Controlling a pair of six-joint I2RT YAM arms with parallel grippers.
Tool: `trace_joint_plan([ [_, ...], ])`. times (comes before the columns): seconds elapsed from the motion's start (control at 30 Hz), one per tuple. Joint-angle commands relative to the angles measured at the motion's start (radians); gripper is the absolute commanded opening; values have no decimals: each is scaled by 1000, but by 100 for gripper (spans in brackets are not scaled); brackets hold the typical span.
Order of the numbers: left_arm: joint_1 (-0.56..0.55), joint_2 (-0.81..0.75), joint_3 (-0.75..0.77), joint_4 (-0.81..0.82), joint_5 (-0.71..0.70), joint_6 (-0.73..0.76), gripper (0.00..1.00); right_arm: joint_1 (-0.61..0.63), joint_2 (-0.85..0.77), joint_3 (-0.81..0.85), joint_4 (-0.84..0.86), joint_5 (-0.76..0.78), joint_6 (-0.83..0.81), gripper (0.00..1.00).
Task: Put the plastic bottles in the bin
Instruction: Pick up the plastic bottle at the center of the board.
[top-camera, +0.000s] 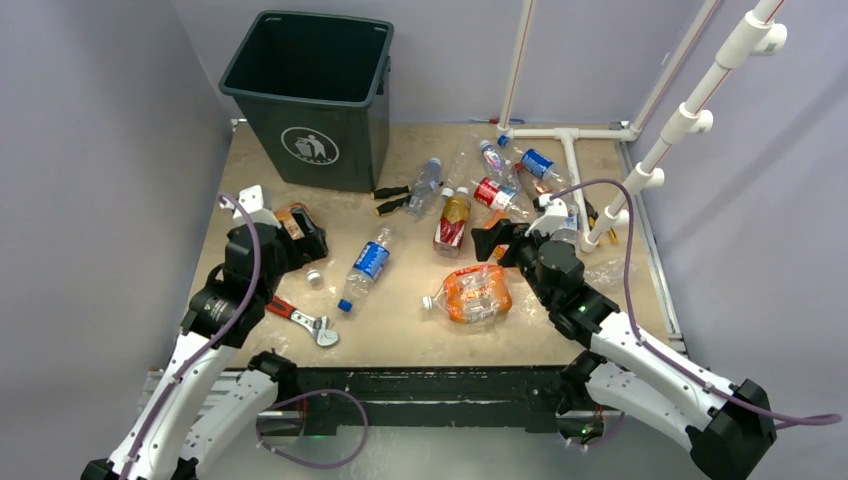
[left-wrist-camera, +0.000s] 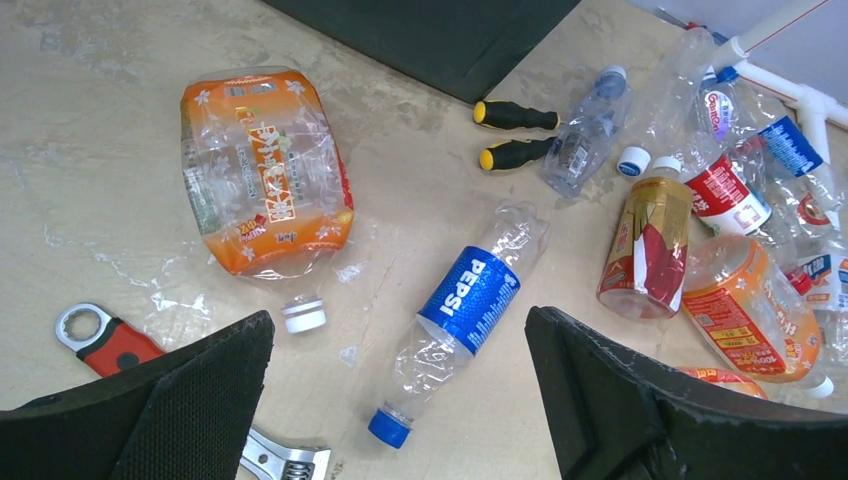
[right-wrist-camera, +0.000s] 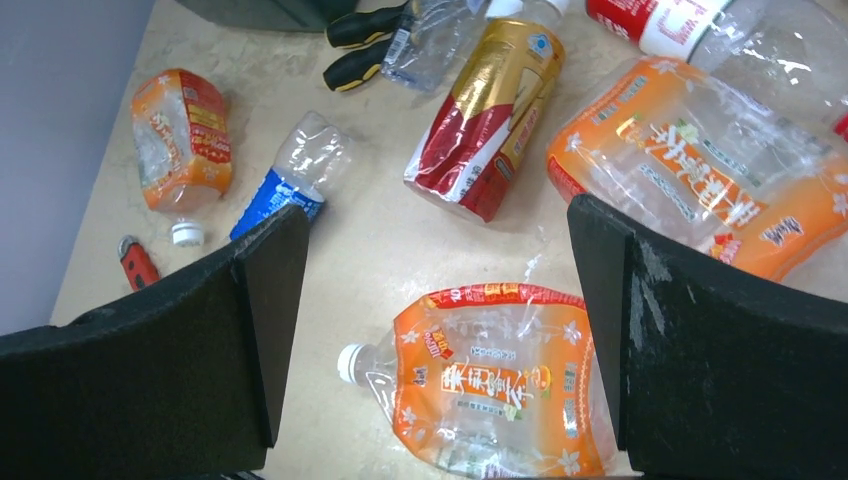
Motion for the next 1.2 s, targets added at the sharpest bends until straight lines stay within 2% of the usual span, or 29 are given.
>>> trace_joint_plan([
  [0.0, 4, -20, 12, 37, 28, 3, 98, 0, -14, 25, -1, -111, -62, 99],
  [0.1, 4, -19, 10, 54, 53, 3, 98, -1, -28, 14, 25, -162, -87, 99],
  [0.37, 4, -43, -38, 71, 49, 14, 98, 0, -17, 7, -16, -162, -81, 99],
  [0.5, 4, -52, -38, 70, 50, 18, 98, -1, -10, -7, -53, -163, -47, 99],
  [0.7, 4, -58, -44, 84, 79, 24, 98, 6, 30, -73, -79, -255, 53, 97],
  [0.87, 4, -67, -58, 112, 153, 36, 98, 15, 61, -87, -180, -126, 177, 99],
  [1.03, 4, -63, -75, 143, 236, 42, 98, 15, -17, -107, -297, -3, 308, 99],
  [1.17, 4, -16, -90, 187, 390, 10, 99, 14, 5, -99, -343, 37, 360, 99],
])
